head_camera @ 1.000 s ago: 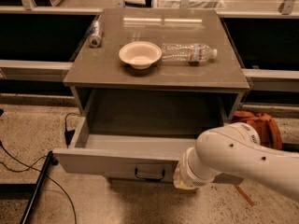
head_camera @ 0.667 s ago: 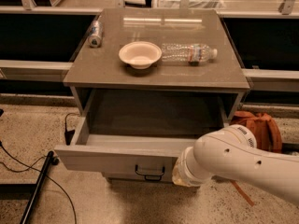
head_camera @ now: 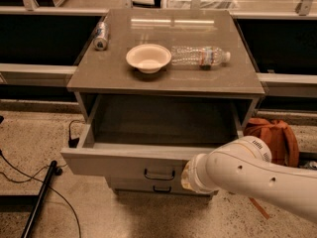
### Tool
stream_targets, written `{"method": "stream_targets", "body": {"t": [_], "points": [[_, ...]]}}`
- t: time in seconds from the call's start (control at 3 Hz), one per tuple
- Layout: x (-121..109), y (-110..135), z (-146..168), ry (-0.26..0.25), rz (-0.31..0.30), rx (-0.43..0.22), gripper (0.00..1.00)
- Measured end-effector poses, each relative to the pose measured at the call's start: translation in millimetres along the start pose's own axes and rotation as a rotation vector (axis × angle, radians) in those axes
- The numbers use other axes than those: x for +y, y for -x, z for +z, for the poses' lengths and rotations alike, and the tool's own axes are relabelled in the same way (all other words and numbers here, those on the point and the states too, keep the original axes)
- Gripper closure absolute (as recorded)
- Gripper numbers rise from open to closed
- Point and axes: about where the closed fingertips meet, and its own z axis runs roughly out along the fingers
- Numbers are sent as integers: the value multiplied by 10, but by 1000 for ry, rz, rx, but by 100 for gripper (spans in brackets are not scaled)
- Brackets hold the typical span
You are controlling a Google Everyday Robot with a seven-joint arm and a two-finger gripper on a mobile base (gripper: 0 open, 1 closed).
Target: Close top drawer
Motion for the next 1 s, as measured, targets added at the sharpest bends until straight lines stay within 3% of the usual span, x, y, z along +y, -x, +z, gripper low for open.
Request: {"method": "stream_targets", "body": {"t": [0.67,1.0], "points": [[-269,16,90,-42,3,-14,100],[-378,-16,184,-14,23,-46,100]]}}
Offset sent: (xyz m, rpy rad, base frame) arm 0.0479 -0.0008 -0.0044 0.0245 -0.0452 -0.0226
